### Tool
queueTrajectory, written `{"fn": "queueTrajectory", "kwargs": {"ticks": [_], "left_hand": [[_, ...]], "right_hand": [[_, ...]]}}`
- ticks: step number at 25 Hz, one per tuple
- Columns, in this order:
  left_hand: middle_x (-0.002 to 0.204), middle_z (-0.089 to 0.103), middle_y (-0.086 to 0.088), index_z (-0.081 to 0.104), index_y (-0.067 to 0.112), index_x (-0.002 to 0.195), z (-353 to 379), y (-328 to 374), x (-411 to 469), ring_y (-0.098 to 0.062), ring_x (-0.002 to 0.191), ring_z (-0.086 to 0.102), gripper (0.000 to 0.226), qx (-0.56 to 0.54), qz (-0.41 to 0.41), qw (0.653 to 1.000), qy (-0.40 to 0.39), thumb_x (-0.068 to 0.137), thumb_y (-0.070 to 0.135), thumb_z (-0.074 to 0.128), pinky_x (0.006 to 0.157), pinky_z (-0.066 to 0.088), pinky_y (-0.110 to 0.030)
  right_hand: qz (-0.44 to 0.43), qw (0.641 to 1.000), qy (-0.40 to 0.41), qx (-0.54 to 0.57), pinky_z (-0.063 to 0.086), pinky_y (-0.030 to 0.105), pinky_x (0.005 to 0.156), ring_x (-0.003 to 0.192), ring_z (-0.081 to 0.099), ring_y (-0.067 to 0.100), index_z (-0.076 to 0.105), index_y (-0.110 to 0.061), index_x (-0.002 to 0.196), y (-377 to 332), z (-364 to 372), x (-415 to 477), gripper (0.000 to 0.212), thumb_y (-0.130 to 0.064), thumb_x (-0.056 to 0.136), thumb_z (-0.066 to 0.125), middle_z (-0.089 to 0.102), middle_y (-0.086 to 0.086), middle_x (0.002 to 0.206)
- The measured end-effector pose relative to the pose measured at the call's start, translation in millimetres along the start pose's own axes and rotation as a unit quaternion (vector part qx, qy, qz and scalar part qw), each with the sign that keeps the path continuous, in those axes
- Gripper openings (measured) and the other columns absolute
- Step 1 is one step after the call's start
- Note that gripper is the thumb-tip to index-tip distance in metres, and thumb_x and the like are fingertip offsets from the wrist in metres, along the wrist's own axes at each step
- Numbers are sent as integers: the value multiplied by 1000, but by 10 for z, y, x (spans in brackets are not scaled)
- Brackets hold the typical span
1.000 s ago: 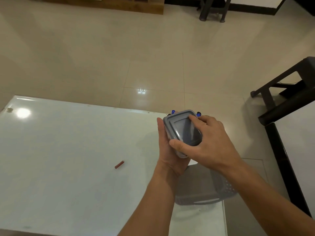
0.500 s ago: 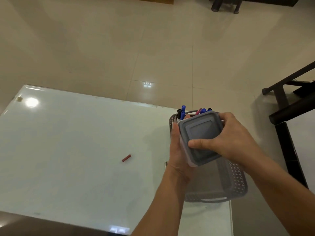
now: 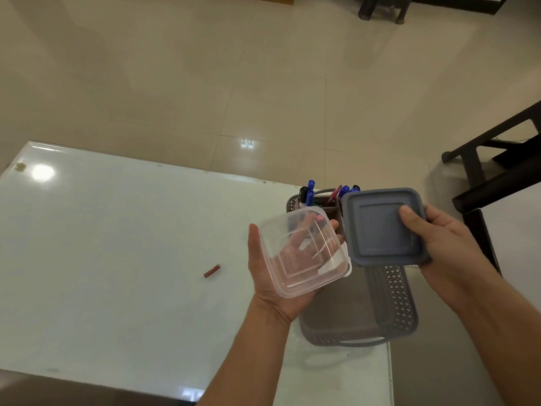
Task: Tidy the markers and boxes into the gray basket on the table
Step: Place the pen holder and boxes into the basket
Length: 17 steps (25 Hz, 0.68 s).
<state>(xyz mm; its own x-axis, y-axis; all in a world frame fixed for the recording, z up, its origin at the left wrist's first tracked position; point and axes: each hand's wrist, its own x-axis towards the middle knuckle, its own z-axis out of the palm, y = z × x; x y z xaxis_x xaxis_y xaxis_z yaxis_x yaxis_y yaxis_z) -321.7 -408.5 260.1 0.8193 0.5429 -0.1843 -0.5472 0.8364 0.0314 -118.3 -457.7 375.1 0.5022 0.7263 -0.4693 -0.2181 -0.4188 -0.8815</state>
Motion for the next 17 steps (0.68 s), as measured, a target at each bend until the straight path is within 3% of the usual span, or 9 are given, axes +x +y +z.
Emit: {"fn": "queueTrajectory", "kwargs": {"ticks": [3,6,8,10,13,15,17], "left_hand": [[156,36,-21,34,12,156,-13,30,-97,-43,139,40,107,1,-28,1000,-8,75,78,60,119,21,-62],[165,16,-20,20,19,160,-78,163,-204,-43,147,25,116,28,-45,999,-7,71,77,64,117,20,-63],[162,17,-19,18,19,161,-125,282,-291,-45,143,31,119,41,-52,998,-8,68,76,67,112,28,-64],[153,36,-21,30,14,157,-176,421,-388,-47,137,41,116,44,-43,998,1,66,75,70,110,33,-66],[145,48,-17,27,14,157,-298,720,-546,-43,135,43,113,69,14,997,11,70,77,63,113,26,-64],[145,44,-12,26,16,156,-328,934,-638,-37,135,43,111,75,68,995,24,71,79,58,115,21,-59],[145,42,-10,36,13,152,-291,1107,-653,-33,134,45,107,55,123,990,35,72,81,56,115,22,-58]], "right_hand": [[-30,995,57,-80,56,32,70,100,71,21,71,-19,114,187,49,134,20,-27,97,64,76,-1,105],[-92,987,76,-107,60,42,76,97,70,25,71,-20,104,209,220,303,10,-24,98,65,75,2,102],[-112,983,23,-147,55,42,74,84,67,19,71,-19,95,205,448,405,7,-23,97,66,72,2,93],[-110,970,-54,-212,49,37,70,78,61,14,71,-13,93,223,764,451,14,-26,97,66,67,2,85],[-69,968,-143,-193,51,34,76,91,66,18,70,-13,108,270,1191,506,30,-40,98,62,72,5,100],[-73,982,-106,-139,53,33,80,94,65,14,68,-19,113,376,1379,545,34,-47,99,57,71,-2,102],[-143,961,-26,-234,55,38,82,87,64,15,68,-18,104,603,1503,541,24,-36,100,55,70,-3,95]]}}
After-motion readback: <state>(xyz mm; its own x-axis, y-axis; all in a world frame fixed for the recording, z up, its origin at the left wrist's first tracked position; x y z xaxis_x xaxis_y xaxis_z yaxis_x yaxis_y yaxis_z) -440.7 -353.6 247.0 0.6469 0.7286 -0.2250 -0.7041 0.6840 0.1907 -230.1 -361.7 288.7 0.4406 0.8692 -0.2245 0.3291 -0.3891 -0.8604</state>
